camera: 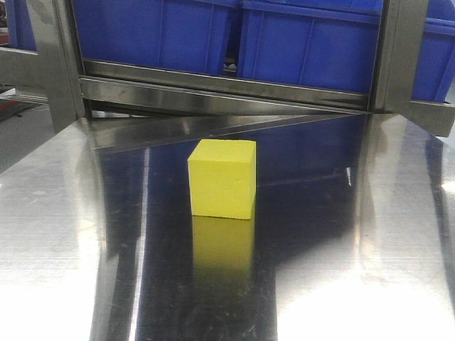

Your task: Place yellow foam block on left shelf second layer

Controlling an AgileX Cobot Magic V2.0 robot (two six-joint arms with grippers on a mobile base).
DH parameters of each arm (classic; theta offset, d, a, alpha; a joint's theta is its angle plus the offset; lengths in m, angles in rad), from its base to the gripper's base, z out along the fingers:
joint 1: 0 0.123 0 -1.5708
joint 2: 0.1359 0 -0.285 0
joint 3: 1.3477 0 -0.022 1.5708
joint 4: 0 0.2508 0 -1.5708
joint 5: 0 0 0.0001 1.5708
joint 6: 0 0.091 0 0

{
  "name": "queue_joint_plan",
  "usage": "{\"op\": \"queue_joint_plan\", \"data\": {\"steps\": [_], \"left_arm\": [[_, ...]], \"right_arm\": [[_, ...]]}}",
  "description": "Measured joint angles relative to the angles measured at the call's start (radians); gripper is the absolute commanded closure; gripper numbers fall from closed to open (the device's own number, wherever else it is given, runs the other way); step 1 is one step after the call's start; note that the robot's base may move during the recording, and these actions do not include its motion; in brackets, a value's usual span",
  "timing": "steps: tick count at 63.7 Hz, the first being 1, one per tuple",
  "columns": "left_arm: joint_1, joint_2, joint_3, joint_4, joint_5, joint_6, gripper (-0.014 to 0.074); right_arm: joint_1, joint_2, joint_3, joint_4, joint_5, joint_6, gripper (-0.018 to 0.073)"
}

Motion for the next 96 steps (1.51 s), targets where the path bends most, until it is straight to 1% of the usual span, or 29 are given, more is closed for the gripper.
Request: {"op": "queue_joint_plan", "data": {"steps": [4,7,11,15,18,22,34,40,45,50,51,59,64,74,82,96], "left_arm": [[0.000,0.000,0.000,0.000,0.000,0.000,0.0460],[0.000,0.000,0.000,0.000,0.000,0.000,0.0460],[0.000,0.000,0.000,0.000,0.000,0.000,0.0460],[0.000,0.000,0.000,0.000,0.000,0.000,0.0460],[0.000,0.000,0.000,0.000,0.000,0.000,0.0460],[0.000,0.000,0.000,0.000,0.000,0.000,0.0460],[0.000,0.000,0.000,0.000,0.000,0.000,0.0460],[0.000,0.000,0.000,0.000,0.000,0.000,0.0460],[0.000,0.000,0.000,0.000,0.000,0.000,0.0460],[0.000,0.000,0.000,0.000,0.000,0.000,0.0460],[0.000,0.000,0.000,0.000,0.000,0.000,0.0460],[0.000,0.000,0.000,0.000,0.000,0.000,0.0460],[0.000,0.000,0.000,0.000,0.000,0.000,0.0460],[0.000,0.000,0.000,0.000,0.000,0.000,0.0460],[0.000,0.000,0.000,0.000,0.000,0.000,0.0460],[0.000,0.000,0.000,0.000,0.000,0.000,0.0460]], "right_arm": [[0.006,0.077,-0.074,0.000,0.056,0.000,0.0436],[0.022,0.142,-0.136,0.000,0.101,0.000,0.0363],[0.048,0.212,-0.201,0.000,0.148,0.000,0.0241],[0.094,0.280,-0.264,0.000,0.202,0.000,0.0094],[0.134,0.334,-0.311,0.000,0.246,0.000,0.0005],[0.190,0.404,-0.376,0.000,0.310,0.000,-0.0078],[0.352,0.627,-0.533,-0.026,0.434,0.002,-0.0065],[0.425,0.741,-0.610,-0.031,0.484,0.054,-0.0065],[0.488,0.822,-0.678,-0.033,0.530,0.148,-0.0065],[0.549,0.924,-0.749,-0.033,0.580,0.268,-0.0065],[0.558,0.941,-0.761,-0.035,0.590,0.300,-0.0065],[0.630,1.088,-0.869,-0.053,0.643,0.463,-0.0065],[0.665,1.168,-0.930,-0.061,0.653,0.552,-0.0065],[0.716,1.302,-1.010,-0.080,0.660,0.691,-0.0065],[0.741,1.389,-1.053,-0.124,0.694,0.766,-0.0065],[0.777,1.473,-1.100,-0.190,0.736,0.846,-0.0065]]}}
